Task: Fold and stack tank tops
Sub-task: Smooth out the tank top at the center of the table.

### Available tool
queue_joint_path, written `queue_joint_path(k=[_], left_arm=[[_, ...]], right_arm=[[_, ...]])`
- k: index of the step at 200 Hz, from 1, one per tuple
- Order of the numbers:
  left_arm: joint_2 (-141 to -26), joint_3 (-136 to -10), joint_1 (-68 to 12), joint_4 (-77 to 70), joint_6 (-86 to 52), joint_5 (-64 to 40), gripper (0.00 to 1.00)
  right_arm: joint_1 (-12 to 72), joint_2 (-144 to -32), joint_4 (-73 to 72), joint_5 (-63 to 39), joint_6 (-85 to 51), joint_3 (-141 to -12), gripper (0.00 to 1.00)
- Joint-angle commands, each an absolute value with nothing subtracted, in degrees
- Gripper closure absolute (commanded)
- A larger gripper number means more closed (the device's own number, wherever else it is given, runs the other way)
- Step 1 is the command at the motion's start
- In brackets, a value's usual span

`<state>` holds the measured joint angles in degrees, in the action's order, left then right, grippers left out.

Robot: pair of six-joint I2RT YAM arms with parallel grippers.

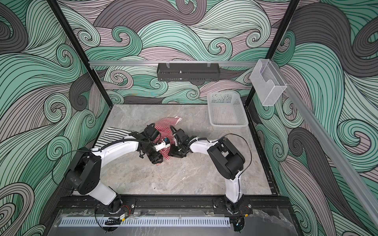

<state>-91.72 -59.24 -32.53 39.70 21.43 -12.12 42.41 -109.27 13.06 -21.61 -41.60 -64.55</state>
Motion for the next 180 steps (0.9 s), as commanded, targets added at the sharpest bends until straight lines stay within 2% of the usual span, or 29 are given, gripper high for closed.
queue_joint_path(k=[1,102,143,180], left_arm=[[-94.4,-61.4,-34.0,39.2,20.2,-7.3,0.31],[-96.3,-60.8,-35.8,40.4,17.7,-1.9,0.34],[-97.5,-60.6,-35.9,41.7,17.9,-2.3,0.43],[-97.3,-60.6,-35.9,43.1,18.4,-2.7,0.61]], right_arm=[[42.3,-106.4,14.2,-19.5,-42.1,-63.7,0.57],[40.3,-103.9,12.6,-19.5,-42.4,-60.0,0.58],[40.0,-103.7,12.2,-19.9,-42.5,-59.4,0.62],[40.0,-103.5,11.5,-20.4,-42.4,-59.0,0.64]])
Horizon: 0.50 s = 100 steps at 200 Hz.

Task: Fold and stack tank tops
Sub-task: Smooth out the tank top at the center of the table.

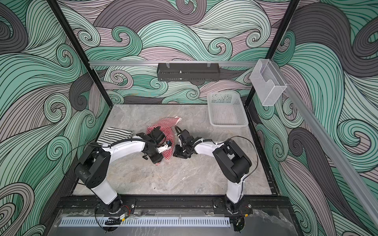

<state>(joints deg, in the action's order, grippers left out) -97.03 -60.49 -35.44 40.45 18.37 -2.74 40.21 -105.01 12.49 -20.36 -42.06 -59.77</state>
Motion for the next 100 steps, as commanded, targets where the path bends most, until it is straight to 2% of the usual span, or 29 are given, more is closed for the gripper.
queue_joint_path(k=[1,29,40,56,68,100], left_arm=[[-97.3,-60.6,-35.9,43.1,18.4,-2.8,0.61],[-97.8,-60.4,-35.8,43.8,19.1,-2.9,0.68],[-97.9,-60.4,-35.8,44.1,19.2,-2.7,0.74],[-97.5,-60.3,-35.6,44.6,19.3,-2.9,0.85],[-96.4,-60.2,-35.5,45.0,19.6,-3.0,1.0],[-91.4,-59.7,-34.8,45.9,19.9,-2.9,1.0]], right_arm=[[40.0,-103.6,11.6,-20.4,-42.4,-59.0,0.64],[40.3,-103.4,10.8,-21.2,-42.4,-58.7,0.65],[40.7,-103.5,10.7,-21.8,-42.3,-58.9,0.64],[41.6,-103.8,9.7,-22.9,-42.6,-59.1,0.63],[42.3,-104.4,8.4,-23.6,-43.4,-59.2,0.61],[43.1,-106.8,6.4,-23.5,-45.4,-59.6,0.56]])
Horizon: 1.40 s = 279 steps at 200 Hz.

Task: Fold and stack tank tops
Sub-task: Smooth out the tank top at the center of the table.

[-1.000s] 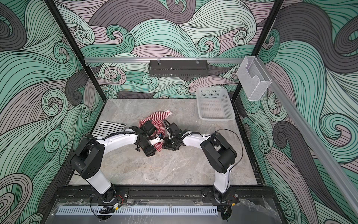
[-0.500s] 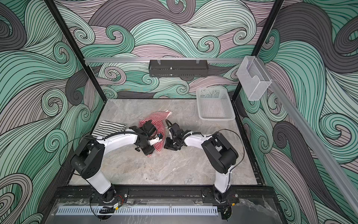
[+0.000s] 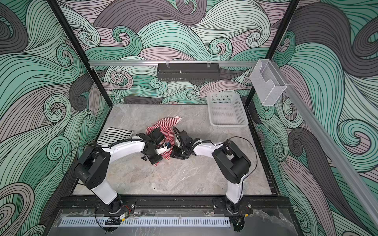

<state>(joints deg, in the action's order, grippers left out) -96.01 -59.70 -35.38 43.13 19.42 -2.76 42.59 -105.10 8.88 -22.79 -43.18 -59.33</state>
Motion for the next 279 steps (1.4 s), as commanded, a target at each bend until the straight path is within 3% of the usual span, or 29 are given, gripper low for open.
queue_joint_path(k=[1,66,96,115,144,198,279], left_arm=[[-91.2,-59.7,-34.8,46.0,19.9,-2.8,1.0],[-82.5,-57.9,-32.1,46.8,19.3,-0.8,1.0],[-79.6,-57.2,-30.8,46.8,19.2,-0.8,1.0],[-78.6,-57.1,-29.7,46.7,19.2,-0.7,1.0],[-77.1,-57.3,-26.6,46.1,18.8,-1.2,1.0],[-74.2,-62.7,-14.9,49.3,21.1,-4.7,1.0],[-77.4,-91.8,-1.8,66.0,22.2,-19.6,1.0]], right_arm=[[43.2,-106.9,6.3,-23.5,-45.5,-59.6,0.56],[44.8,-112.0,7.0,-23.5,-45.9,-64.0,0.56],[45.0,-113.3,8.5,-22.0,-46.0,-65.3,0.61],[44.9,-113.0,9.0,-21.1,-45.8,-64.8,0.71],[44.3,-112.2,8.5,-20.3,-45.5,-64.2,1.0],[40.7,-102.7,15.9,-19.8,-39.2,-64.9,1.0],[34.8,-74.2,37.0,-16.3,-26.1,-77.3,1.0]])
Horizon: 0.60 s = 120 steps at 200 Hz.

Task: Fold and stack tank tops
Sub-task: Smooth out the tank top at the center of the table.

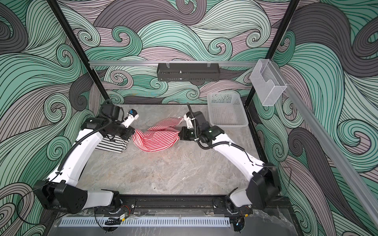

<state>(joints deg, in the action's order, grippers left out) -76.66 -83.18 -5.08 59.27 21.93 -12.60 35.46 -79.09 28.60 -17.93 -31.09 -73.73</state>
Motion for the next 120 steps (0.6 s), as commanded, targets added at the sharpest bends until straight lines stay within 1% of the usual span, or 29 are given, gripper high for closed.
queue_joint_path(k=[1,23,38,79,120], left_arm=[[-77.4,-92.3,-1.7,66.2,22.1,-19.8,1.0],[-77.2,-100.0,0.6,68.4,20.9,-23.6,1.0],[-75.8,-103.0,1.7,68.5,20.4,-26.0,1.0],[-72.9,-113.7,3.4,74.1,20.5,-24.6,1.0],[-70.3,-122.3,4.0,72.4,15.1,-22.6,1.0]], right_arm=[[34.8,-74.0,37.2,-16.3,-26.0,-77.5,1.0],[34.2,-70.5,40.6,-16.9,-24.5,-82.0,1.0],[34.2,-68.0,42.1,-17.8,-24.2,-84.0,1.0],[34.2,-59.9,45.7,-16.9,-23.2,-89.0,1.0],[34.2,-56.3,47.1,-14.2,-22.0,-94.4,1.0]])
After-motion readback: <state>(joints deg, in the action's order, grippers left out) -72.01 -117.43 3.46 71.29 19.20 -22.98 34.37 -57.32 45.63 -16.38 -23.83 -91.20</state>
